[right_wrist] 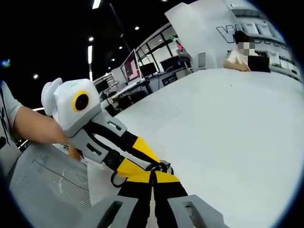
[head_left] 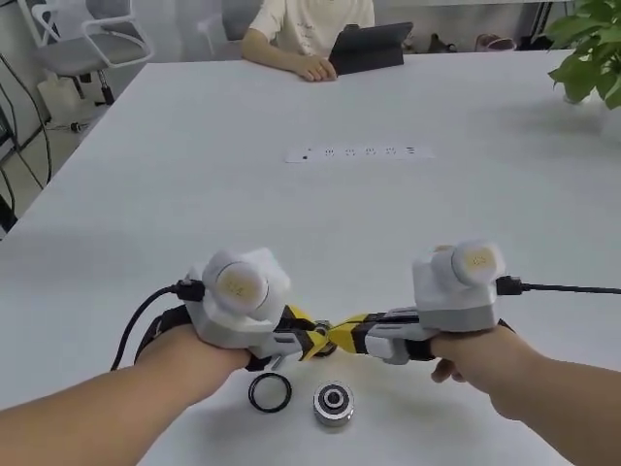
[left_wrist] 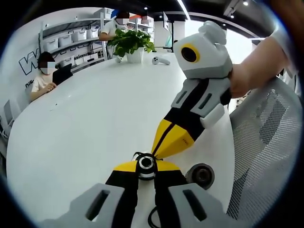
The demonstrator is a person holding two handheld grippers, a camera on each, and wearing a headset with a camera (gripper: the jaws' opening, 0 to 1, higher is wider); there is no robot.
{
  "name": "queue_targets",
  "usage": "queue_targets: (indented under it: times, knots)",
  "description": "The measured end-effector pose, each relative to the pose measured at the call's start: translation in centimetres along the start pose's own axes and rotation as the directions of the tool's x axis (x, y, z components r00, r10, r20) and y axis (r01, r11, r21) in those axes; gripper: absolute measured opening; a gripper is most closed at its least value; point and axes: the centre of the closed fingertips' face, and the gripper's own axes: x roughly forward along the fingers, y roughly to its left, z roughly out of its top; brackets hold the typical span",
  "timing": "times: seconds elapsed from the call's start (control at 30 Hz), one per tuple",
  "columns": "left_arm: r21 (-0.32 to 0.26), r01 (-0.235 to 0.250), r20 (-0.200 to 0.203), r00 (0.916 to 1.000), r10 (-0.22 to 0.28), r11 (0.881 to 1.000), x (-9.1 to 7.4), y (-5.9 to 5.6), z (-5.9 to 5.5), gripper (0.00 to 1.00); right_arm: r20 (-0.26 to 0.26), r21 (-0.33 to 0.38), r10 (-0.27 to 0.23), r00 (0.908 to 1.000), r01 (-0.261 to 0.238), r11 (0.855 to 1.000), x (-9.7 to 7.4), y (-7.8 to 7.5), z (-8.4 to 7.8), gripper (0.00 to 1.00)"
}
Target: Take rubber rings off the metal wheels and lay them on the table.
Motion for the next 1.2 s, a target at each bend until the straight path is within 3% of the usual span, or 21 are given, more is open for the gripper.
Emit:
queue_targets:
  times: [0.47,0.63,0.77,1.2]
  knots:
    - [-0.008,-0.004,0.005,1.0000,0.005,1.000,0.0,0.0,0.0,0.07,0.023,0.029,0.047,0.9986,-0.047,0.998,-0.5,0.7,0.4,0.00]
    - [-0.012,-0.007,0.001,1.0000,0.007,1.000,0.0,0.0,0.0,0.07,0.020,-0.008,0.016,0.9997,-0.016,1.000,-0.4,0.5,0.4,0.00]
    - [-0.006,-0.008,0.001,1.0000,0.008,1.000,0.0,-0.1,0.0,0.07,-0.017,-0.041,-0.055,0.9983,0.055,0.998,-0.2,-0.6,-0.2,0.00]
    - [0.027,0.006,-0.023,0.9997,-0.005,1.000,-0.1,0.0,0.0,0.12,-0.019,-0.037,-0.058,0.9982,0.057,0.998,-0.2,-0.7,-0.5,0.00]
